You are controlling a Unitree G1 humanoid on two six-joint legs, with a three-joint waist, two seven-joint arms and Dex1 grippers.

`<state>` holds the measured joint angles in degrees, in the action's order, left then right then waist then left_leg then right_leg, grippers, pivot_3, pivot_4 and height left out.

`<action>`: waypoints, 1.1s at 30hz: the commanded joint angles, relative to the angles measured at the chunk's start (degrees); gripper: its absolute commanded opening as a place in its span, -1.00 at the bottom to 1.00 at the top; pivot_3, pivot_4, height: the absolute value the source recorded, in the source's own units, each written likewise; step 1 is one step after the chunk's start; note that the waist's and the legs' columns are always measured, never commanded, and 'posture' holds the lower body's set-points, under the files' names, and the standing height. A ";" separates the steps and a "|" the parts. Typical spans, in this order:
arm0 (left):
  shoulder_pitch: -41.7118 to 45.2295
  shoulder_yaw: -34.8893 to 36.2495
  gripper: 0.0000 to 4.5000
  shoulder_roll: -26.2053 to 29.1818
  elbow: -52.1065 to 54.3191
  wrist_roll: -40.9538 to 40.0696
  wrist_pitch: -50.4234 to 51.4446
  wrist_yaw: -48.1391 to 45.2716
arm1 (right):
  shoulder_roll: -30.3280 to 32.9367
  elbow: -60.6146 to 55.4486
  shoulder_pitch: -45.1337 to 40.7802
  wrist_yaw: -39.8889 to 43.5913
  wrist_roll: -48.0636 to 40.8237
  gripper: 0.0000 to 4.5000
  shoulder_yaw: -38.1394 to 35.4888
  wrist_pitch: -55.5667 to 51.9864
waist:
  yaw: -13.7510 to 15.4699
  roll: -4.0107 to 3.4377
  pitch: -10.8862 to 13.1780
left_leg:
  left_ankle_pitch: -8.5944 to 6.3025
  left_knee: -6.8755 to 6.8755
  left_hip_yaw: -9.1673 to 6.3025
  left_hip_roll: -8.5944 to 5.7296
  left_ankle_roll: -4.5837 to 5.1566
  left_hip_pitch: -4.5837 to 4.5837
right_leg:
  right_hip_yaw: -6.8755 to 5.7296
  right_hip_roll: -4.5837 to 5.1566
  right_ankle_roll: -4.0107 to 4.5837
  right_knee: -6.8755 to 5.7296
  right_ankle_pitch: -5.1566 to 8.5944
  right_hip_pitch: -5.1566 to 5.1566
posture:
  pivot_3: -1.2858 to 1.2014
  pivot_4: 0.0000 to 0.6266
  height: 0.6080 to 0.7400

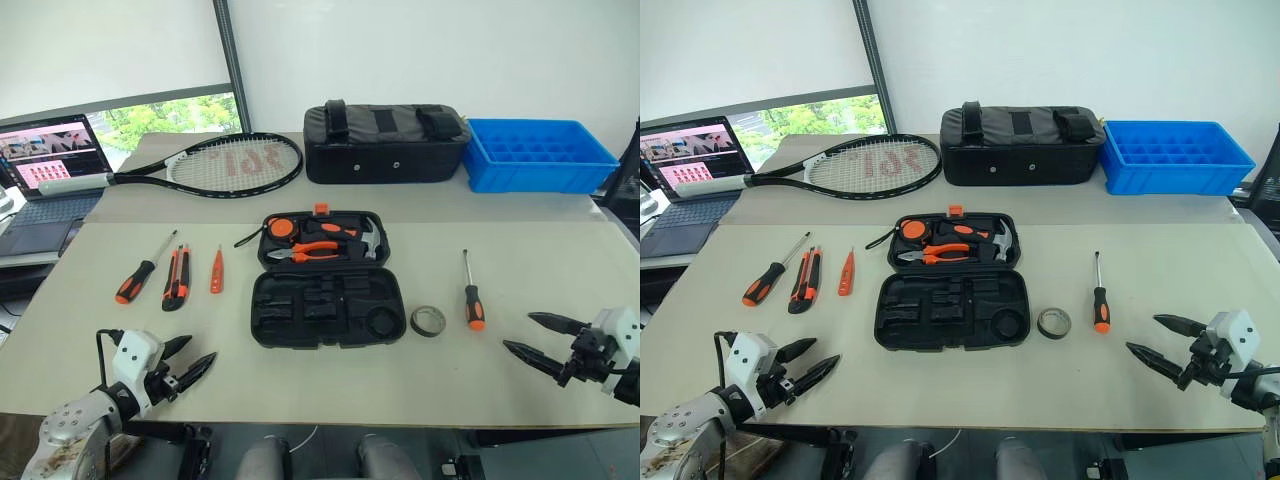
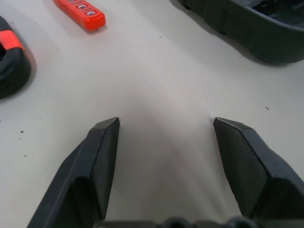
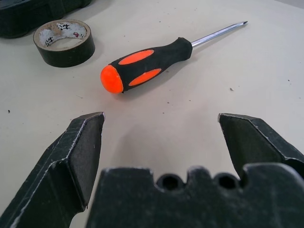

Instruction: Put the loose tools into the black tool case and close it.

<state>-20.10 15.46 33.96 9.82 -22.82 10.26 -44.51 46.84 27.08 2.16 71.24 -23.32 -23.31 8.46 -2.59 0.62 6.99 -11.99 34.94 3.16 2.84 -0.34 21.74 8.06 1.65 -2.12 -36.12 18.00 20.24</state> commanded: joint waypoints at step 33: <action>25.91 17.73 0.50 6.93 -20.16 -3.59 9.12 16.85 | -2.31 -34.90 -11.02 -1.52 -15.42 0.97 5.45 -20.24 | 0.32 0.11 0.06 | 0.00 0.00 -0.44 0.01 -0.01 0.25 | -0.50 -0.02 0.13 -0.06 -0.09 0.11 | 0.03 -0.52 0.51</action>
<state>4.67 34.19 38.92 -9.62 -28.34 18.49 -28.22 44.38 -4.81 -8.13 70.22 -36.35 -16.65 -10.48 -2.26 0.73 7.04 -11.99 34.94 2.64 2.86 -0.34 22.00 7.44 1.66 -1.97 -36.19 17.90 20.34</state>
